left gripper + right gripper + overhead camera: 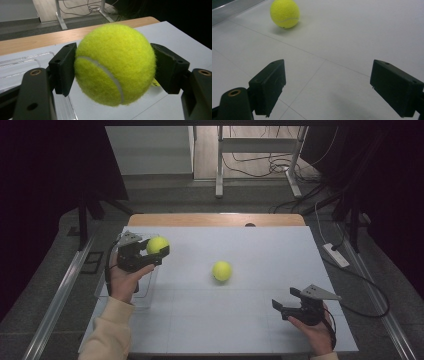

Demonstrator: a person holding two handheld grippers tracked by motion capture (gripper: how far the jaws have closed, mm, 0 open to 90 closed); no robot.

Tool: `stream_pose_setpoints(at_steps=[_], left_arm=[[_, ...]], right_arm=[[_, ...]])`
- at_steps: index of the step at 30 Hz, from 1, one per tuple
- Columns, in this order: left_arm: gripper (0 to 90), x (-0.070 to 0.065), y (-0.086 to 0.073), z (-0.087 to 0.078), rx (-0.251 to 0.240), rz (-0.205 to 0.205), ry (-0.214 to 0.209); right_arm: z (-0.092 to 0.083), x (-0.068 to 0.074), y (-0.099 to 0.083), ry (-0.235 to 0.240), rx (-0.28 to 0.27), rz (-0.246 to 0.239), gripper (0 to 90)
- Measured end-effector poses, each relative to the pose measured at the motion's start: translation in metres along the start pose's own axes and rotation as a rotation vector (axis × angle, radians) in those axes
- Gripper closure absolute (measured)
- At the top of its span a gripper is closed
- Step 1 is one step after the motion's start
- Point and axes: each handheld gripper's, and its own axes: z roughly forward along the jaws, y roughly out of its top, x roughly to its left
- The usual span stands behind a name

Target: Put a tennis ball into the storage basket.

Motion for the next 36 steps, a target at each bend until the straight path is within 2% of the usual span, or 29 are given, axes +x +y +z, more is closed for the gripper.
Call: stream_pose_setpoints(at_steps=[36], left_arm=[[27.2, 0.027, 0.002, -0.011, 0.006, -0.027, 0.08]], right_arm=[[-0.001, 0.0, 0.001, -0.004, -0.001, 0.008, 13.1]])
